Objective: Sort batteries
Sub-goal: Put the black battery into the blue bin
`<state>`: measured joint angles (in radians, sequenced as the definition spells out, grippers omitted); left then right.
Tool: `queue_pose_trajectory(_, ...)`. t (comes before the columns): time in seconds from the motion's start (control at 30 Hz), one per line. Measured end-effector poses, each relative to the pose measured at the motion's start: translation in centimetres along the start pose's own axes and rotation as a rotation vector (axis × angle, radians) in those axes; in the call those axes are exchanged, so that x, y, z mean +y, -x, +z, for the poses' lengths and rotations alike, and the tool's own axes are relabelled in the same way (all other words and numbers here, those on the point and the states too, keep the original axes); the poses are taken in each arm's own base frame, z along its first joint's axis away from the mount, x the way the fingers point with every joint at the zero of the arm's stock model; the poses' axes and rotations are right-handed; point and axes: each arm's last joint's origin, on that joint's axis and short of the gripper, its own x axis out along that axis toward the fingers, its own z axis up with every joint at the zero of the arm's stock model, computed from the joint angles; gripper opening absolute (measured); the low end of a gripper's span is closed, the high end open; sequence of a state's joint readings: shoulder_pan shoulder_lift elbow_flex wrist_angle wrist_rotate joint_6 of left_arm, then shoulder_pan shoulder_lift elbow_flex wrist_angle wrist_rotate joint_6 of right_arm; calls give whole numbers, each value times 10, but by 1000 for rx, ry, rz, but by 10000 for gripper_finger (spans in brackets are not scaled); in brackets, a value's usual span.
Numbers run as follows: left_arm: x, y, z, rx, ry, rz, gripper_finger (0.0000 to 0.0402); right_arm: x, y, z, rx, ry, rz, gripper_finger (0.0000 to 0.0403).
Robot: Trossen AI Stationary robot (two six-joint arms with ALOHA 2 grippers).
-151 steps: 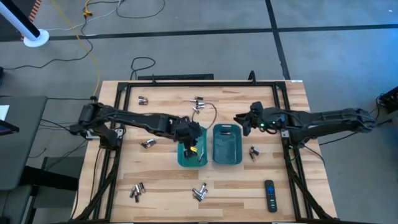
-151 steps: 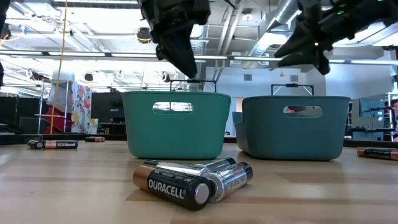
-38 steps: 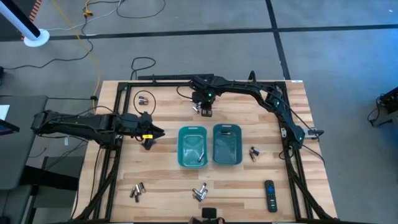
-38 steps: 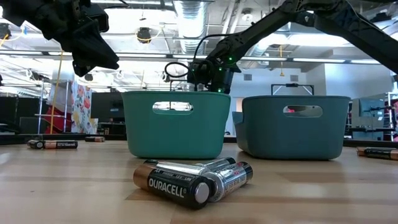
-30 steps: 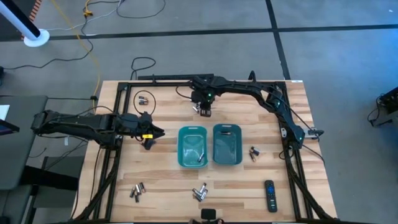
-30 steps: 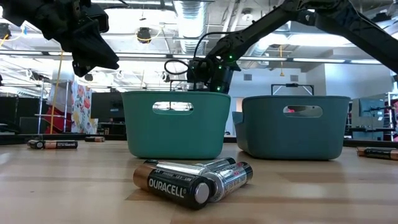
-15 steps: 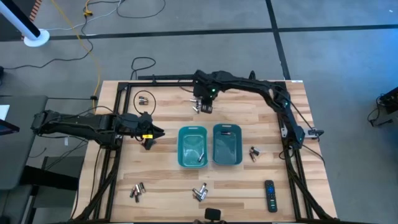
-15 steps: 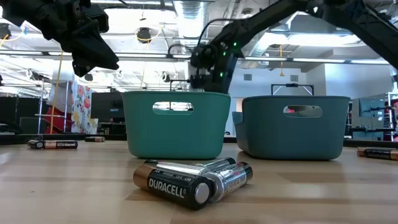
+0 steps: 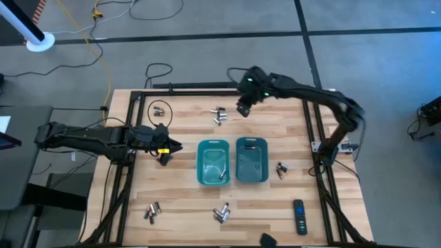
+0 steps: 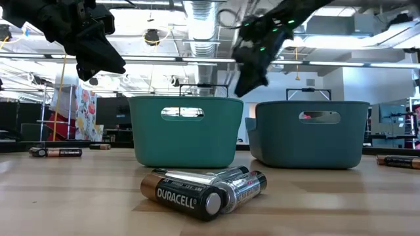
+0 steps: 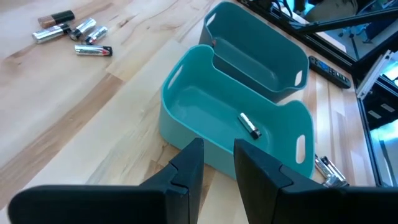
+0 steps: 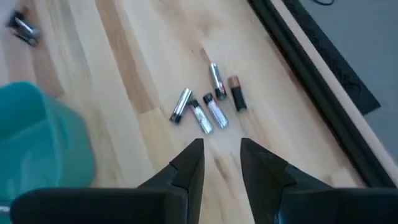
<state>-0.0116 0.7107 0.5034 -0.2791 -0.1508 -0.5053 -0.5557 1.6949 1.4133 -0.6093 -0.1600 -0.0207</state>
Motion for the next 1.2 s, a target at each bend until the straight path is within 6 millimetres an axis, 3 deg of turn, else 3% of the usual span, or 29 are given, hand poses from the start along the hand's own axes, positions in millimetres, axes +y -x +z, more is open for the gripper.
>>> queue_pose_trajectory(0.27,1,0,1,-19,-20,33,83,10,60,-54,-207,-137,-35,118)
queue_pose_trajectory(0.6,1,0,1,-28,-28,52,83,19,109,-101,-336,-209,-69,118)
queue_pose_trajectory(0.73,4,0,3,-87,23,155,89,21,118,-115,-368,-216,-66,118)
queue_pose_trajectory(0.9,6,-1,3,-121,26,228,126,22,123,-124,-381,-236,-61,118)
queue_pose_trajectory(1.07,8,-5,2,-121,15,279,169,21,119,-128,-366,-238,-63,118)
queue_pose_trajectory(1.2,8,-7,2,-131,62,294,180,21,115,-131,-352,-238,-64,118)
